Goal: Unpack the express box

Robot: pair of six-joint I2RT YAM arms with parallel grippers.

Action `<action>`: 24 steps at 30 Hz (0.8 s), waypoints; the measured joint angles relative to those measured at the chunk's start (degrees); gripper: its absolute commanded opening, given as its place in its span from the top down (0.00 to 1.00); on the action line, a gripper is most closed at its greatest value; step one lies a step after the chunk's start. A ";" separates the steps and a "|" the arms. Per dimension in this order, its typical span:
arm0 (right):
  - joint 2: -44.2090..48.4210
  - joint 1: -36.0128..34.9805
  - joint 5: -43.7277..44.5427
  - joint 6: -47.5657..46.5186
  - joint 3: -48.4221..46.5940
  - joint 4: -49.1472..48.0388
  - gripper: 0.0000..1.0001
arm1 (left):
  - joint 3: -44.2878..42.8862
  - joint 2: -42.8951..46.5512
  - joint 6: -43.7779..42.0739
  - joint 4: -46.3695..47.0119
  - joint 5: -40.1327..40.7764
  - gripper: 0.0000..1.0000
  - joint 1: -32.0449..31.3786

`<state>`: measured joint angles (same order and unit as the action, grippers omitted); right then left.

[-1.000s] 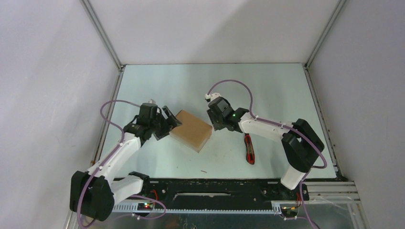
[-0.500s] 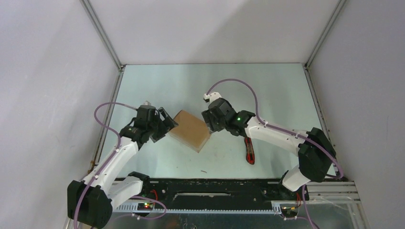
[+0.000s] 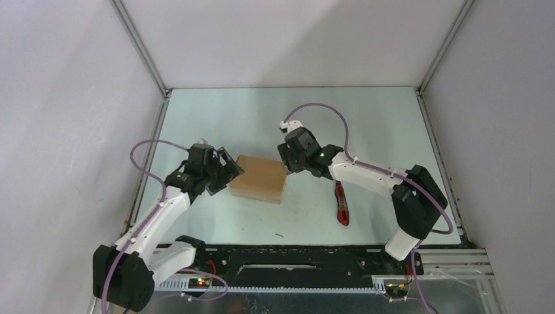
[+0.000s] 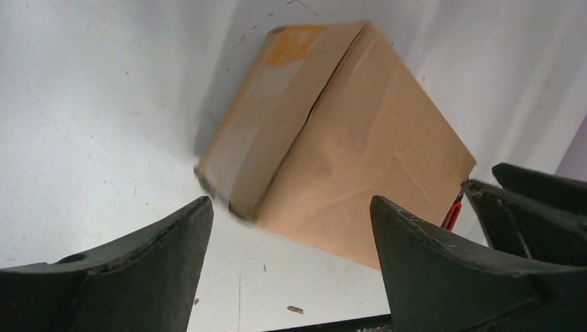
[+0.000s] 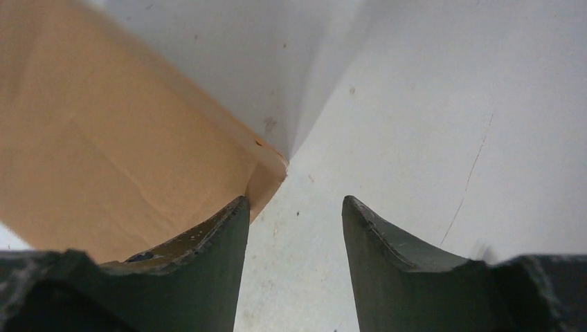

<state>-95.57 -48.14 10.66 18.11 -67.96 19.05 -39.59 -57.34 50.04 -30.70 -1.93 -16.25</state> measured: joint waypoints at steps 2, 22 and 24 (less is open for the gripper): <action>-1.14 1.27 -0.61 0.39 -0.83 -1.11 0.47 | -0.50 -0.74 -0.11 -0.24 0.00 0.12 -0.09; -17.94 5.53 -8.98 4.37 -8.17 0.28 0.46 | -17.22 -19.41 -9.75 -3.26 4.13 0.00 3.02; -18.03 5.77 -9.33 5.01 -8.15 1.14 0.43 | -19.78 -20.28 -11.21 -3.93 4.37 0.00 3.87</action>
<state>-113.60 -42.37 1.32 23.11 -76.12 20.18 -59.37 -77.62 38.83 -34.63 2.44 -12.38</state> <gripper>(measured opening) 0.527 0.995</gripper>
